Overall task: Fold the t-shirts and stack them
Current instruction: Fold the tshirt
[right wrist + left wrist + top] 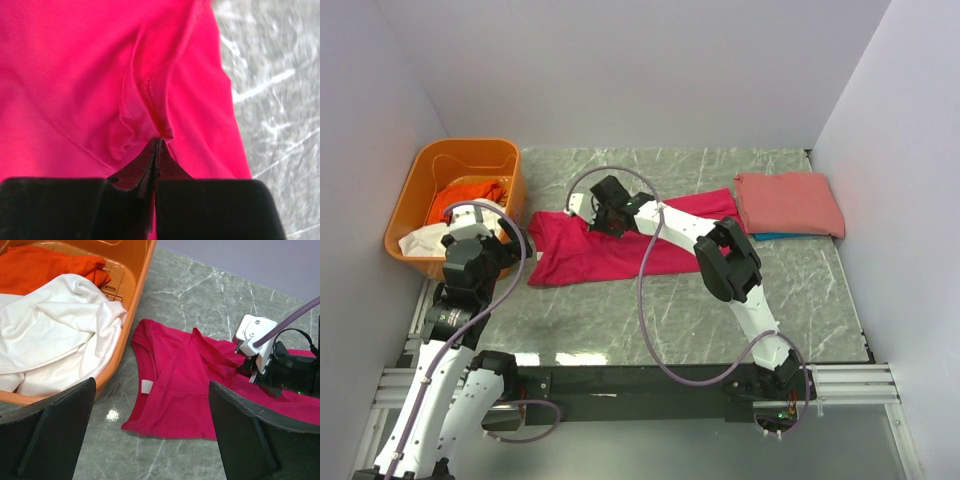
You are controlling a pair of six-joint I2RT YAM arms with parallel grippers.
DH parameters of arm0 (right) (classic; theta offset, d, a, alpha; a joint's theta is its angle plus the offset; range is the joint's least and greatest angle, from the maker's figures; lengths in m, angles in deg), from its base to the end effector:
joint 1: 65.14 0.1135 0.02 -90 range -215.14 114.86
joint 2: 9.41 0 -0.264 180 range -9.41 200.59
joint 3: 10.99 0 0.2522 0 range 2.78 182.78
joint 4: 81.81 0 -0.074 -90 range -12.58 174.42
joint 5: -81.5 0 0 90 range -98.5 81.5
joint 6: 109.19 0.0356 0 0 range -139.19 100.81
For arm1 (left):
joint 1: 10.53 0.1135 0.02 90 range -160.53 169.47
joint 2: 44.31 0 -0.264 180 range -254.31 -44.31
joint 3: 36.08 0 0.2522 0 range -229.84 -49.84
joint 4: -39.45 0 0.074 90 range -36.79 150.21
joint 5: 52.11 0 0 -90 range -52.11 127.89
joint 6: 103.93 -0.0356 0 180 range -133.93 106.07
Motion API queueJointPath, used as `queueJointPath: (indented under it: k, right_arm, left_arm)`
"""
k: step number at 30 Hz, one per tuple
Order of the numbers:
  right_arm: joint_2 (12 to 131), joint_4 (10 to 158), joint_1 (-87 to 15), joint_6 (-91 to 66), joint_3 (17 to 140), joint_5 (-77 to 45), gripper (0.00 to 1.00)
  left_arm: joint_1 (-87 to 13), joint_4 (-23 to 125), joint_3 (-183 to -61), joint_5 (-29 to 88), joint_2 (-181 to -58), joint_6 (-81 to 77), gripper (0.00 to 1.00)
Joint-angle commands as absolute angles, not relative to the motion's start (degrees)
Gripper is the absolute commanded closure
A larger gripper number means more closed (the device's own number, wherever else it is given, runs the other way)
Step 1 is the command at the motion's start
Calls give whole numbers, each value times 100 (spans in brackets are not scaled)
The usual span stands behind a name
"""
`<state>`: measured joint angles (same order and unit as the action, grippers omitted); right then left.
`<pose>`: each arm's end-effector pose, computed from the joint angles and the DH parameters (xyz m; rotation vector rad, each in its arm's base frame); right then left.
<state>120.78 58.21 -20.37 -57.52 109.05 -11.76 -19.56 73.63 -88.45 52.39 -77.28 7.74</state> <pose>0.3598 0.3598 0.1867 -1.6421 1.8148 0.1194 0.1409 -0.0134 0.3133 -0.3764 1.7835 -0.1474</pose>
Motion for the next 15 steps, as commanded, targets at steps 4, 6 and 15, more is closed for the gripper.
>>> queueJointPath:
  k: [4,6,15]
  right_arm:
    - [11610,5876,-2242,-5277,10798,-1113,100]
    - [11601,5859,-2260,-5180,10781,-1122,100]
    - [11715,5526,-2383,-4723,11061,-1201,97]
  left_arm:
    - [-1940,7158,-8983,5274,-7771,672,0]
    - [-1940,7158,-8974,5274,-7771,681,0]
    - [-1940,7158,-8966,5274,-7824,672,1]
